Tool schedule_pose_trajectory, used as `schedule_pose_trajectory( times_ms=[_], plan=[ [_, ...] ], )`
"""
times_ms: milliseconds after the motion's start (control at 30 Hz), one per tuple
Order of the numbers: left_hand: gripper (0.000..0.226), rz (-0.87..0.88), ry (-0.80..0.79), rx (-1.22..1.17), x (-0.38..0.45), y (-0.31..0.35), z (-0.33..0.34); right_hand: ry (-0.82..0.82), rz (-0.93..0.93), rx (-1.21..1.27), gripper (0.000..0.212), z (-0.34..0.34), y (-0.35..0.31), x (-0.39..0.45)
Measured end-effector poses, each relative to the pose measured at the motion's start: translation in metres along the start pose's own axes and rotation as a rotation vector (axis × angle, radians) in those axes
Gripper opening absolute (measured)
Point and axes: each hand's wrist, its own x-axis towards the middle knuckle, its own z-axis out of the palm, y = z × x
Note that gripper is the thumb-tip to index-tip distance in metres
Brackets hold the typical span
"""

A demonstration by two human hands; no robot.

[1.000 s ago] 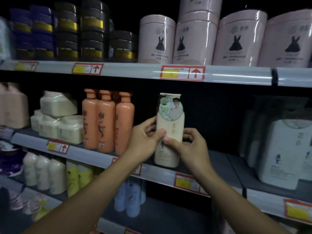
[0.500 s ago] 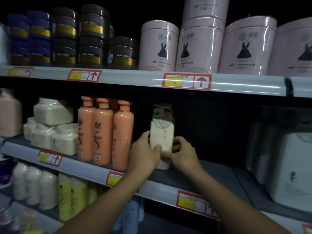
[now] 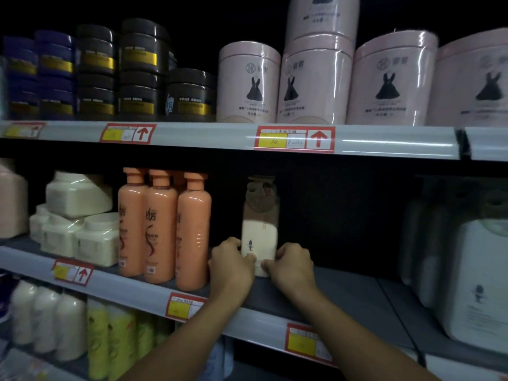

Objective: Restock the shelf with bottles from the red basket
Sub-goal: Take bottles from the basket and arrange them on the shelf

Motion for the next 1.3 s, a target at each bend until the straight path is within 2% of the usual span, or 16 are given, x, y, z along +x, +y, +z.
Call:
schedule_pose_trajectory(
  times_ms=[200, 300, 367, 533, 667, 767, 933, 1033, 1200, 1233, 1300],
  plan=[
    [0.026, -0.037, 0.015, 0.005, 0.002, -0.004, 0.006, -0.028, 0.017, 0.041, 0.026, 0.005, 0.000, 0.004],
    [0.036, -0.043, 0.055, -0.076, -0.001, -0.006, -0.002, -0.170, 0.043, 0.109, 0.033, -0.014, -0.005, -0.001],
    [0.033, 0.004, 0.042, -0.161, -0.009, -0.002, -0.011, -0.222, 0.023, 0.181, 0.033, -0.037, -0.005, -0.012],
    [0.020, 0.029, -0.053, -0.369, -0.058, 0.029, -0.031, -0.096, -0.195, 0.252, 0.029, -0.097, 0.016, -0.079],
    [0.016, 0.068, -0.182, -0.487, -0.129, 0.054, -0.025, -0.093, -0.210, 0.303, 0.022, -0.134, 0.056, -0.152],
    [0.015, 0.057, -0.344, -0.537, -0.195, 0.058, -0.006, -0.076, -0.204, 0.258, 0.024, -0.155, 0.097, -0.207],
    [0.015, -0.039, -0.642, -0.602, -0.319, 0.025, 0.037, -0.099, -0.092, 0.160, 0.021, -0.171, 0.197, -0.297],
    [0.015, -0.099, -0.837, -0.504, -0.383, -0.015, 0.062, -0.168, 0.077, 0.057, 0.020, -0.163, 0.273, -0.345],
    [0.014, -0.225, -1.037, -0.263, -0.441, -0.085, 0.083, -0.325, 0.426, -0.030, 0.019, -0.128, 0.390, -0.412],
    [0.014, -0.216, -1.060, -0.175, -0.446, -0.096, 0.087, -0.377, 0.467, -0.064, 0.018, -0.116, 0.401, -0.423],
    [0.017, -0.107, -1.095, 0.002, -0.450, -0.106, 0.100, -0.541, 0.426, -0.097, 0.013, -0.089, 0.405, -0.439]
  ],
)
